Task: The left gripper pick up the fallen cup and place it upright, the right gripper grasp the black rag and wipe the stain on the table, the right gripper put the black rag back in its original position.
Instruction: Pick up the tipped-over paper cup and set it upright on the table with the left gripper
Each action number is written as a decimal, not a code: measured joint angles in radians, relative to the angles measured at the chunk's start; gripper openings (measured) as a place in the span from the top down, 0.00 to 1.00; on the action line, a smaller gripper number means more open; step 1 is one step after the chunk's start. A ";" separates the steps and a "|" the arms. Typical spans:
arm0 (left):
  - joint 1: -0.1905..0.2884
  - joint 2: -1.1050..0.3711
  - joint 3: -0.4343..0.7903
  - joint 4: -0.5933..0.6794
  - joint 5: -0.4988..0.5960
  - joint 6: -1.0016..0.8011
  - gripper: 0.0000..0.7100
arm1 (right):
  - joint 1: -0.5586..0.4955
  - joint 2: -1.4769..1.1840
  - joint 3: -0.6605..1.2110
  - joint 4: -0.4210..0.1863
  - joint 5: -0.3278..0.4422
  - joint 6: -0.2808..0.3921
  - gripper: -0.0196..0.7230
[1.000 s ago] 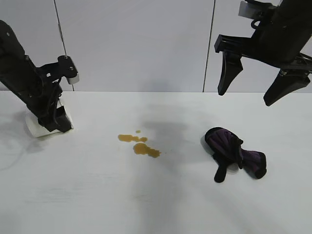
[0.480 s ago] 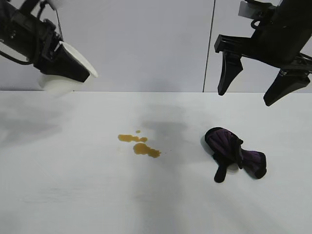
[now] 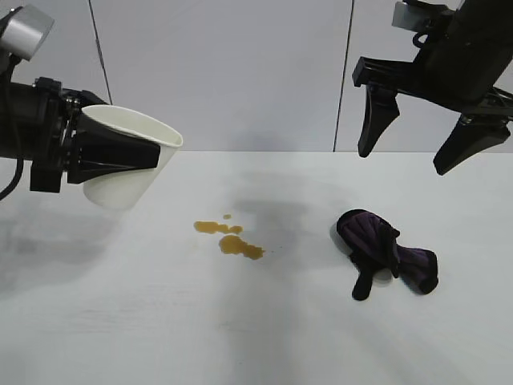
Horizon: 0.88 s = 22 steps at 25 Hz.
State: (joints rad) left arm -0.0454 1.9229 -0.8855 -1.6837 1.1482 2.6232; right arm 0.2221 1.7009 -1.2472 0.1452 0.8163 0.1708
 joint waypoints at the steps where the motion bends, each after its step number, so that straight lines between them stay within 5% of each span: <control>1: 0.000 0.011 0.000 -0.004 0.000 0.017 0.51 | 0.000 0.000 0.000 0.001 0.000 0.000 0.19; 10: -0.050 0.136 -0.010 -0.014 -0.001 0.104 0.51 | 0.000 0.000 0.000 0.001 -0.001 0.000 0.19; 22: -0.092 0.302 -0.176 -0.016 -0.001 0.076 0.51 | 0.000 0.000 0.000 0.001 -0.001 0.000 0.19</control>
State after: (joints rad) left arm -0.1370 2.2254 -1.0611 -1.6997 1.1473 2.6990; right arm 0.2221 1.7009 -1.2472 0.1465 0.8154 0.1708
